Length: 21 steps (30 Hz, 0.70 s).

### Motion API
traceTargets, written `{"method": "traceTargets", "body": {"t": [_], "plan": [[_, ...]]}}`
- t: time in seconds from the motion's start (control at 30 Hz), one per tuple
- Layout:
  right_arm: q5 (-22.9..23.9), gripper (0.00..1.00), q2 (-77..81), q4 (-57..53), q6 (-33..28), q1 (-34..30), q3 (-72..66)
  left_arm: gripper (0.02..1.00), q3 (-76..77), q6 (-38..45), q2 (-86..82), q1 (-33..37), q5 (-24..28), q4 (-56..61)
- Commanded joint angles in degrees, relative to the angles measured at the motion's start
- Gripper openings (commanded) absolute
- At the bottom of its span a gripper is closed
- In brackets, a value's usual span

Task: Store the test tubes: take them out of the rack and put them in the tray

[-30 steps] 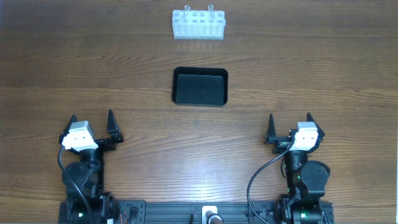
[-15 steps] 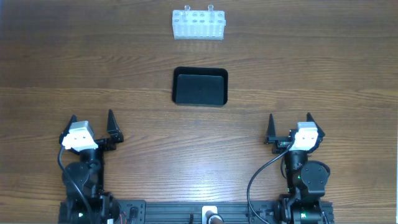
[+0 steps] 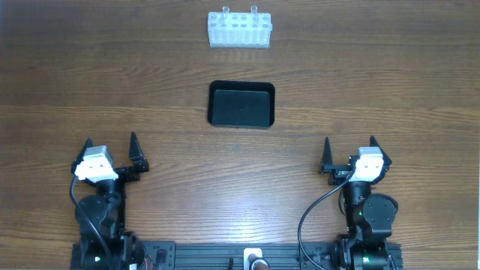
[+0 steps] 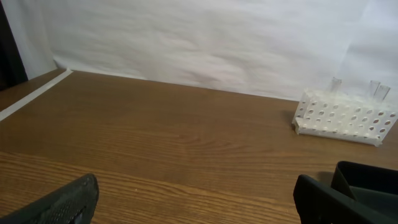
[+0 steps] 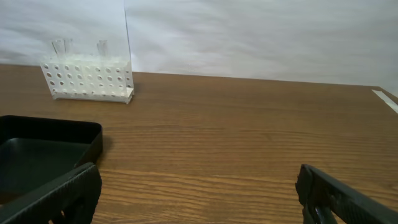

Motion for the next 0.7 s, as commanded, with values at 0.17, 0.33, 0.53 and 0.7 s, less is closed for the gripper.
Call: {"method": "traceTargets", "body": {"t": [0.17,0.33,0.53,0.7], "plan": [[-0.68,0.991,-0.42,-0.15,0.37,-0.11,-0.31,0.998,-0.24,0.63,-0.24,0.42,-0.22,0.11],[-0.68,0.993,-0.42,-0.15,0.35,-0.11,-0.31,0.998,1.38,0.63,2.45,-0.48,0.37,0.11],[-0.68,0.993,-0.42,-0.15,0.35,-0.11,-0.31,0.998,9.99,0.63,10.6,-4.17,0.39,0.09],[-0.68,0.991,-0.42,-0.15,0.35,-0.11,-0.31,0.998,19.98,0.63,19.63,-8.02,0.37,-0.11]]}}
